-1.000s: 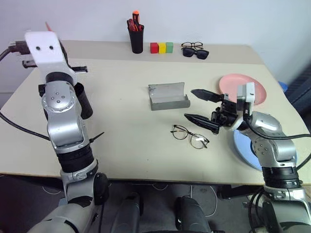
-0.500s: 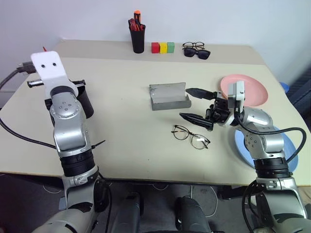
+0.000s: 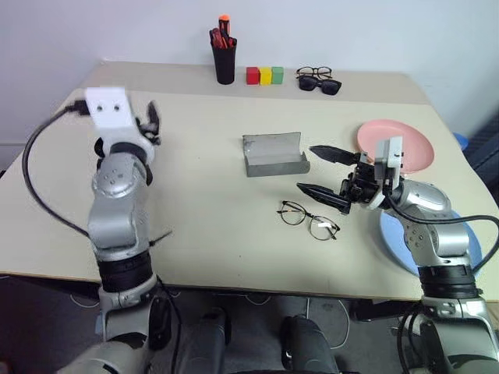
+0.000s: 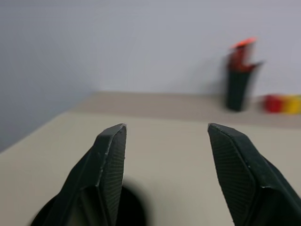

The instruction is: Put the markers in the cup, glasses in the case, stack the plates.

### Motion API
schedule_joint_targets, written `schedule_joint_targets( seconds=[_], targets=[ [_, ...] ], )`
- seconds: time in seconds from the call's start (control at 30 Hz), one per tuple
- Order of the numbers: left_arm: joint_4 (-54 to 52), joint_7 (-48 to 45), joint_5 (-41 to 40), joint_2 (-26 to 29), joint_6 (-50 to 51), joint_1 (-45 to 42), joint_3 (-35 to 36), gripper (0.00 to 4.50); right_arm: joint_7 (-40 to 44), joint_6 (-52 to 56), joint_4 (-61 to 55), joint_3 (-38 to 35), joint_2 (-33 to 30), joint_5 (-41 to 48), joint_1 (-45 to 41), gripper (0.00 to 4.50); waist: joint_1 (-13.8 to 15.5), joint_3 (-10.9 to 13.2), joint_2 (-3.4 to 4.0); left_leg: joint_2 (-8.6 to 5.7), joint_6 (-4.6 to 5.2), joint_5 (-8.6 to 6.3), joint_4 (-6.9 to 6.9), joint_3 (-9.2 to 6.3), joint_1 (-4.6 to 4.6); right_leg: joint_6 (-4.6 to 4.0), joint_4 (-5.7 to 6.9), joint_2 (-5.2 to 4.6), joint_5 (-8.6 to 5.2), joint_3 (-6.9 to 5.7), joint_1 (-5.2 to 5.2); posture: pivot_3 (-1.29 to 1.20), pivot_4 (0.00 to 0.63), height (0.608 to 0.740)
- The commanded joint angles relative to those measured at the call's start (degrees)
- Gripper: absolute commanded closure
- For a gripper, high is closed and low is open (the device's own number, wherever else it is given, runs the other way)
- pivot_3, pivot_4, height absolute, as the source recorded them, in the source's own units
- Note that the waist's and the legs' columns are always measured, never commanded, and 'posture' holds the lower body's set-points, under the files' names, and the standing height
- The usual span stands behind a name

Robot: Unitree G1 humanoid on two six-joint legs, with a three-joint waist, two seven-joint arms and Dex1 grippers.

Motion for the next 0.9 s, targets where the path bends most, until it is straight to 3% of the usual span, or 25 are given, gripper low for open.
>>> schedule_joint_targets(
  seconds=[0.03,0.1,0.27,0.43,0.57,0.67,0.8,0.9],
  targets=[
    [3.43,-17.79,-13.62,4.70,9.95,-9.29,-5.33,1.64,-5.51,2.15,-6.58,-3.93,-1.69,-0.02,3.33,0.00,0.11,0.00,0.01,-0.02,0.00,0.00,0.00,0.00,-0.02,0.00,-0.02,-0.03,0.00,-0.01,0.02,0.00,0.150,0.740],
    [11.32,-26.29,-15.15,7.80,11.32,-13.66,-10.94,1.64,-8.51,3.70,-10.26,-5.69,-2.45,0.00,6.95,0.00,-0.18,-0.05,0.08,-0.04,0.00,0.00,-0.03,0.02,0.02,0.00,-0.25,-0.03,0.00,-0.01,0.13,0.00,0.150,0.740],
    [40.24,-43.64,-6.46,9.17,-4.55,-23.52,-27.86,1.64,-14.43,6.08,-19.40,-10.95,-3.43,0.70,16.89,0.00,-0.40,-0.07,0.17,-0.01,0.03,-0.01,-0.16,0.07,0.10,0.00,-0.34,-0.02,-0.02,-0.02,0.17,0.00,0.150,0.740],
    [71.64,-44.95,3.61,1.68,-23.38,-34.73,-34.81,1.64,-20.24,7.38,-27.55,-15.46,-2.35,1.26,24.19,0.00,-0.05,-0.01,0.10,0.02,0.04,-0.01,-0.11,0.10,-0.10,-0.18,-0.37,-0.06,-0.06,-0.03,-0.02,0.00,0.150,0.740],
    [85.63,-41.40,8.77,-4.11,-31.65,-39.12,-35.58,1.64,-24.18,8.20,-33.73,-18.25,-1.31,1.80,30.04,0.00,0.68,-0.01,0.08,-0.03,0.17,-0.09,-0.10,0.11,-0.30,0.04,-0.58,-0.13,-0.01,-0.06,-0.05,0.00,0.150,0.740],
    [89.72,-41.70,10.99,-6.47,-34.52,-40.17,-35.23,2.51,-26.37,8.41,-36.71,-20.48,-0.96,2.24,33.68,0.00,1.08,0.01,0.05,-0.04,0.25,-0.14,-0.10,0.16,-0.38,0.08,-0.58,-0.15,-0.03,-0.06,-0.16,0.00,0.150,0.740],
    [91.80,-42.75,12.92,-7.83,-35.91,-40.44,-34.52,4.48,-27.92,8.27,-38.89,-22.08,-0.66,2.80,36.86,0.00,1.32,0.01,0.06,-0.01,0.24,-0.14,-0.07,0.15,-0.41,0.07,-0.52,-0.13,-0.02,-0.08,-0.22,0.00,0.150,0.740],
    [92.28,-42.80,13.98,-8.22,-36.22,-40.12,-34.01,4.48,-28.49,7.95,-39.49,-22.29,-0.62,3.09,38.14,0.00,1.36,0.00,0.07,-0.01,0.23,-0.15,-0.02,0.16,-0.41,0.11,-0.56,-0.15,-0.05,-0.08,-0.17,0.00,0.150,0.740]
  ],
)
